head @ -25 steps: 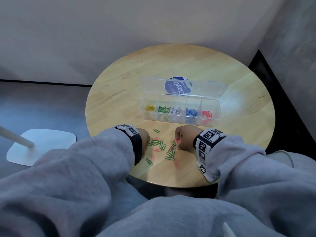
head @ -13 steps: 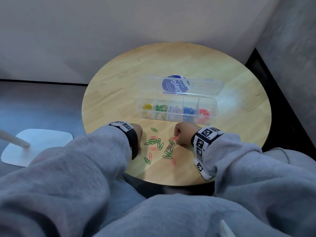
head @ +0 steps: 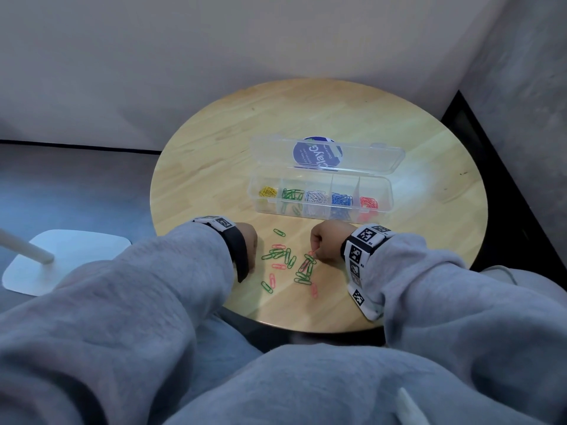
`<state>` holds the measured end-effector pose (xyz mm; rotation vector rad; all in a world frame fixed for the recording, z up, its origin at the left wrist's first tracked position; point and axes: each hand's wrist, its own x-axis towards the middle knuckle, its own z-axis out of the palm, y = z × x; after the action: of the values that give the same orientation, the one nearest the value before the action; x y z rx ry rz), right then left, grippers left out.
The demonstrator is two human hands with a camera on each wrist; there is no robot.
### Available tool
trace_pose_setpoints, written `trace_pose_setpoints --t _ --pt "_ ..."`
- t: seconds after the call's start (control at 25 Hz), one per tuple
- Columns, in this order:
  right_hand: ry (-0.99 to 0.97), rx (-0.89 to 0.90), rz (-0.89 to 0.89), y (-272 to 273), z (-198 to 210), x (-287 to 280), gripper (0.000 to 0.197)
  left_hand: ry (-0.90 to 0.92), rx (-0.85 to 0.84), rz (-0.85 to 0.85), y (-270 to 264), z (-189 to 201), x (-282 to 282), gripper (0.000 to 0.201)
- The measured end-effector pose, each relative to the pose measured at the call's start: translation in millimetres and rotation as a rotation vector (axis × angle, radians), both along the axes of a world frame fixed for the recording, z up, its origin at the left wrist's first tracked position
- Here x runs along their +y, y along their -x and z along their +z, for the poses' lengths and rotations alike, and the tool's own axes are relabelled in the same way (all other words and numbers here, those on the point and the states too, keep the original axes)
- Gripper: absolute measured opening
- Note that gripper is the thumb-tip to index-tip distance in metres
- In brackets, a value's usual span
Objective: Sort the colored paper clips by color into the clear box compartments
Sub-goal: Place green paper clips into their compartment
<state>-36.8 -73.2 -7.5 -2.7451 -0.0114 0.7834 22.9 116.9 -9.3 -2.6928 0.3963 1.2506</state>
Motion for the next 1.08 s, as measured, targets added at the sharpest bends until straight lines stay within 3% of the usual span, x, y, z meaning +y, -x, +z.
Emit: trace_pose_setpoints --t 0.08,0.36,0.44,0.56,0.6,0.76,0.84,1.0,1.08 --pt "0.037 0.013 0.002 0.6 0.4 0.2 0.004 0.112 -0.021 0.048 3.6 9.8 1.9 0.011" --pt "0.04 0.035 -0.059 8.0 6.4 -7.3 0.01 0.652 0.145 0.415 -1.9 30.4 7.4 0.018" --pt "-0.144 0.069 -0.195 8.6 7.6 -13.9 0.015 0.705 0.205 0.482 -0.7 32.9 6.3 0.015" --pt "-0.729 0.223 -0.602 12.6 10.1 -17.6 0.019 0.806 0.272 0.647 0.9 34.5 4.3 0.01" --pt "-0.843 0.274 -0.689 13.1 9.5 -18.4 0.022 0.842 0.283 0.697 1.6 34.3 3.0 0.01" --pt "-0.922 0.412 -0.775 13.9 6.4 -18.5 0.03 0.918 0.303 0.847 9.1 35.8 -4.6 0.015" --pt "-0.836 0.411 -0.677 14.2 4.8 -15.2 0.025 0.92 0.292 0.877 12.4 34.2 -5.7 0.018" --pt "-0.21 0.068 -0.086 20.2 4.6 3.3 0.013 0.814 0.179 0.857 16.7 32.6 -15.5 0.024" --pt "-0.084 0.016 0.043 21.2 2.1 11.8 0.018 0.672 0.087 0.702 17.6 33.2 -22.3 0.023"
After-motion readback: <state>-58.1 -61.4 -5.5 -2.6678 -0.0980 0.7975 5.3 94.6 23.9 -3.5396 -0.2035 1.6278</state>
